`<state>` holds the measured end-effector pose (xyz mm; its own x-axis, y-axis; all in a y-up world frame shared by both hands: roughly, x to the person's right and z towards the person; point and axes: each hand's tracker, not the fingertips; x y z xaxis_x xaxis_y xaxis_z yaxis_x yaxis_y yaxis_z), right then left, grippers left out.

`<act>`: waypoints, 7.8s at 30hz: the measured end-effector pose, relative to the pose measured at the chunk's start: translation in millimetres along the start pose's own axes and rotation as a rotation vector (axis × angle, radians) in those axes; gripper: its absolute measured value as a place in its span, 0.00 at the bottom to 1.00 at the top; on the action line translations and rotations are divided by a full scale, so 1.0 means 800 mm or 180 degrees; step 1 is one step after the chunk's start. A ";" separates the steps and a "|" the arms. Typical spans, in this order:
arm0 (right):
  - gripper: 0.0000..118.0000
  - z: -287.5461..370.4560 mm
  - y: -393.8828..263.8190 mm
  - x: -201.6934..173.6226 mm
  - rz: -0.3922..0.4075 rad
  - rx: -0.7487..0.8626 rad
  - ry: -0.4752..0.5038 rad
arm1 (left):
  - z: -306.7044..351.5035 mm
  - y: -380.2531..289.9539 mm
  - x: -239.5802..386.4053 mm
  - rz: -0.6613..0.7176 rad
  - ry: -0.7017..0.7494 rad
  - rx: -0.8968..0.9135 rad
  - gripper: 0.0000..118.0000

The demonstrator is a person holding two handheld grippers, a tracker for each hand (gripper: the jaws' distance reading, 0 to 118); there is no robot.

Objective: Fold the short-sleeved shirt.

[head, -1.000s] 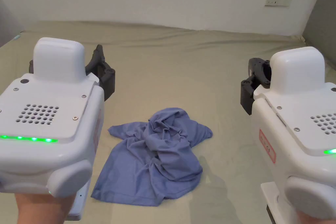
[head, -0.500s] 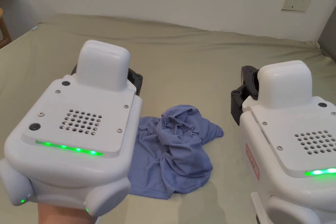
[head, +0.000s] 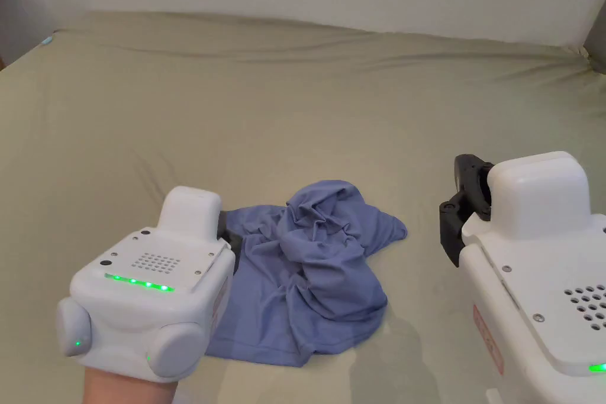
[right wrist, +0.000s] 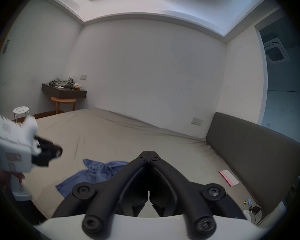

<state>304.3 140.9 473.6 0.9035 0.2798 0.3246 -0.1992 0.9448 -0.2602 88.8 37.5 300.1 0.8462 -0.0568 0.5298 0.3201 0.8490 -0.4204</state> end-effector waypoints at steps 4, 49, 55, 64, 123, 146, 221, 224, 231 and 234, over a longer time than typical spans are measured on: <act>0.01 -0.015 -0.031 0.021 -0.0060 -0.0232 -0.0059 | -0.084 -0.072 -0.007 0.0060 0.0035 -0.0883 0.00; 0.79 -0.439 -0.232 -0.042 0.0201 -0.2427 0.0791 | -0.046 -0.108 -0.032 0.0228 -0.0045 -0.0802 0.03; 0.13 -0.415 -0.217 -0.061 0.0577 -0.2200 0.1033 | -0.052 -0.107 -0.040 0.0256 -0.0008 -0.0823 0.03; 0.13 -0.319 -0.133 0.043 -0.0144 -0.1578 0.0709 | -0.011 -0.049 -0.078 0.0387 0.0175 -0.0252 0.03; 0.13 -0.302 0.292 0.232 -0.0389 0.0720 -0.0743 | 0.009 0.487 -0.209 0.0267 0.0949 0.1889 0.03; 0.13 -0.296 -0.058 0.107 -0.0192 -0.1140 -0.0008 | -0.111 0.122 -0.191 0.0173 0.0837 0.0198 0.03; 0.02 -0.202 -0.048 0.047 -0.0042 -0.0836 -0.0221 | -0.235 0.016 -0.134 0.0119 0.0670 -0.0536 0.05; 0.02 -0.218 -0.070 0.066 -0.0119 -0.1003 -0.0284 | -0.296 0.030 -0.166 0.0007 0.0798 -0.0623 0.92; 0.02 -0.235 -0.101 0.086 -0.0129 -0.1264 -0.0390 | -0.418 0.066 -0.208 0.0054 0.0751 -0.0853 0.97; 0.02 -0.238 -0.106 0.089 -0.0133 -0.1319 -0.0414 | -0.450 0.059 -0.207 -0.0075 0.0738 -0.1074 0.85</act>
<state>457.8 48.2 346.0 0.8469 0.2871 0.4475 0.0296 0.8149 -0.5789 116.9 -102.1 -72.4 0.8982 -0.2240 0.3782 0.4298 0.6281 -0.6487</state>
